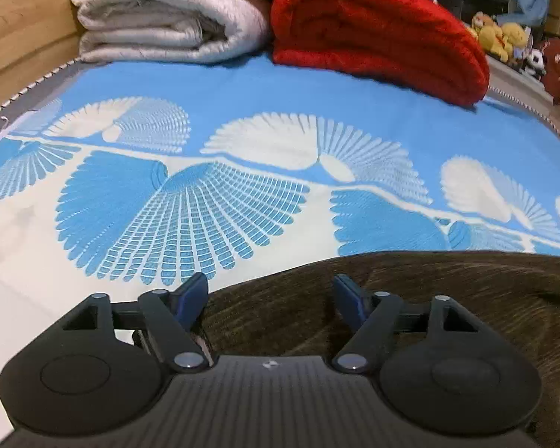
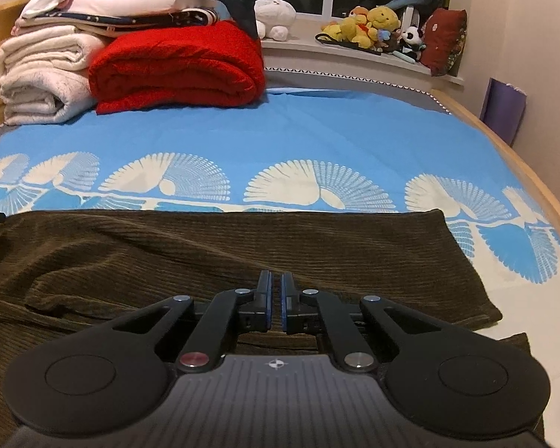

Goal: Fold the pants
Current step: 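Grasp the grey waistband with the left tool while the right tool grasps a pant leg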

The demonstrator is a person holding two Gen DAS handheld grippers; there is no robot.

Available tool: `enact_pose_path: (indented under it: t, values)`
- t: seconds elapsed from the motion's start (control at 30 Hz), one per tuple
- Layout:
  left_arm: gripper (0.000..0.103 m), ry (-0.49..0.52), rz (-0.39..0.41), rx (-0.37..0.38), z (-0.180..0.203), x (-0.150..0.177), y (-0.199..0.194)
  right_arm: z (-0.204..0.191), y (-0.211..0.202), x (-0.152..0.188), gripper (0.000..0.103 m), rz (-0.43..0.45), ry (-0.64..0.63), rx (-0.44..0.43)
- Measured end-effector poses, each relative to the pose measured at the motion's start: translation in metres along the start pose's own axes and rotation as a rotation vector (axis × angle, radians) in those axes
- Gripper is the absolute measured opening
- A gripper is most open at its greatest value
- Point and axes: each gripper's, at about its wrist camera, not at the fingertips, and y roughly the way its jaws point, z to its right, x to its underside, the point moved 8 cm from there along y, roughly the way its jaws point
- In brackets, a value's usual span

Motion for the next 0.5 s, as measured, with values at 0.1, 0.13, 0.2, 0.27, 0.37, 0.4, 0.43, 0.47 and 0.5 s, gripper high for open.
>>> enact_pose_path:
  t: [0.1, 0.13, 0.2, 0.27, 0.37, 0.4, 0.43, 0.47, 0.5]
  values:
    - [0.078, 0.055, -0.034, 0.02, 0.002, 0.002, 0.012, 0.004, 0.006, 0.001, 0.004, -0.016, -0.002, 0.012]
    - [0.073, 0.085, -0.038, 0.018, 0.003, 0.004, 0.015, 0.006, 0.007, 0.001, 0.004, -0.018, -0.004, 0.017]
    - [0.034, 0.12, -0.054, 0.064, 0.009, 0.009, 0.017, 0.008, 0.009, 0.002, 0.004, -0.024, -0.002, 0.022]
    - [0.014, 0.154, -0.052, 0.074, 0.016, 0.009, 0.013, 0.01, 0.01, 0.004, 0.004, -0.033, -0.005, 0.027]
    - [0.008, 0.218, -0.034, 0.038, 0.025, 0.008, 0.0, 0.012, 0.009, 0.005, 0.004, -0.032, -0.013, 0.035]
    - [0.007, 0.221, -0.015, 0.025, 0.028, 0.006, -0.009, 0.013, 0.008, 0.006, 0.004, -0.032, -0.011, 0.037]
    - [0.007, 0.225, 0.005, 0.015, 0.031, 0.004, -0.019, 0.014, 0.007, 0.006, 0.004, -0.031, -0.011, 0.04]
    - [0.007, 0.238, 0.027, 0.005, 0.035, 0.002, -0.032, 0.015, 0.005, 0.006, 0.004, -0.029, -0.012, 0.045]
    - [0.007, 0.258, 0.046, -0.006, 0.04, 0.001, -0.046, 0.016, 0.003, 0.007, 0.004, -0.025, -0.012, 0.051]
